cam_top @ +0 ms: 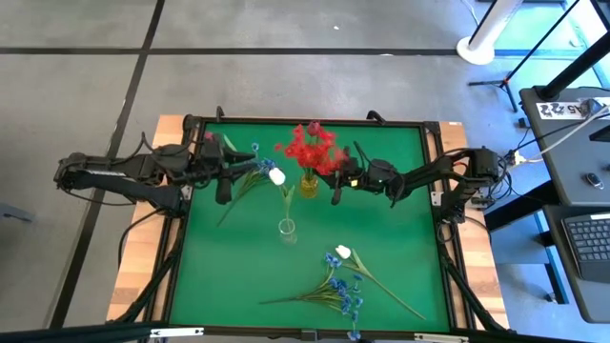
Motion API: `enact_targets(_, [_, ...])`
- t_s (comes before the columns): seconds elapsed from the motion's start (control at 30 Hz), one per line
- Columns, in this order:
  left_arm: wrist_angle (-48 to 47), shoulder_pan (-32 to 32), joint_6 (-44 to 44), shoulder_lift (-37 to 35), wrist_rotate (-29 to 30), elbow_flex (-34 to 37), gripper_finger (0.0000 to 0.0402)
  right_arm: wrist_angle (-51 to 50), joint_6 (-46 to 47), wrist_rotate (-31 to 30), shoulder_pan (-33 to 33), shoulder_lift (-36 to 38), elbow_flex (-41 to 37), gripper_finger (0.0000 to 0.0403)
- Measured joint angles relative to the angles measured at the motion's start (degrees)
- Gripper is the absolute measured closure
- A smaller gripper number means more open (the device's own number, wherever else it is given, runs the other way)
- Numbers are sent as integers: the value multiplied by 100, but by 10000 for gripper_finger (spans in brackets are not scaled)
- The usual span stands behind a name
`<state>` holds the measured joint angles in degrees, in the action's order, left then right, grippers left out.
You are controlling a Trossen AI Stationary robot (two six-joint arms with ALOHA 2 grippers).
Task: Sort flowers into vase by color
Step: Put the red flowers into the yellow flower vase, then put the top blue flowers into the transparent flower vase
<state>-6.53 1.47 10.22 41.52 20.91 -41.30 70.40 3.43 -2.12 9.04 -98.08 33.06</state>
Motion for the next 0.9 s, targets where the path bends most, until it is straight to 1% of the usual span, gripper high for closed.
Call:
enact_targets(0.13, [-83,-1,6,0,330,0,284,-24,181,154,-2,32,0,235])
enact_targets(0.23, [-82,-1,11,0,493,0,284,-335,236,171,-2,218,0,180])
enact_targets(0.4, [-94,-1,-20,0,910,0,284,-1396,264,173,-2,781,0,96])
enact_targets(0.53, [-124,-1,-28,-1,1025,0,284,-2306,267,231,-7,1355,0,46])
enact_targets(0.63, [-299,0,-5,-6,1025,0,284,-2873,275,402,-7,1806,0,23])
enact_targets(0.73, [-713,1,126,-84,1213,-2,284,-3498,414,496,-7,2228,0,16])
enact_targets(0.8, [-1165,-1,438,-116,1318,-2,284,-3947,419,547,-7,2525,0,18])
enact_targets(0.9, [-1964,-1,1161,-120,1317,-2,284,-4452,426,621,-7,2937,0,24])
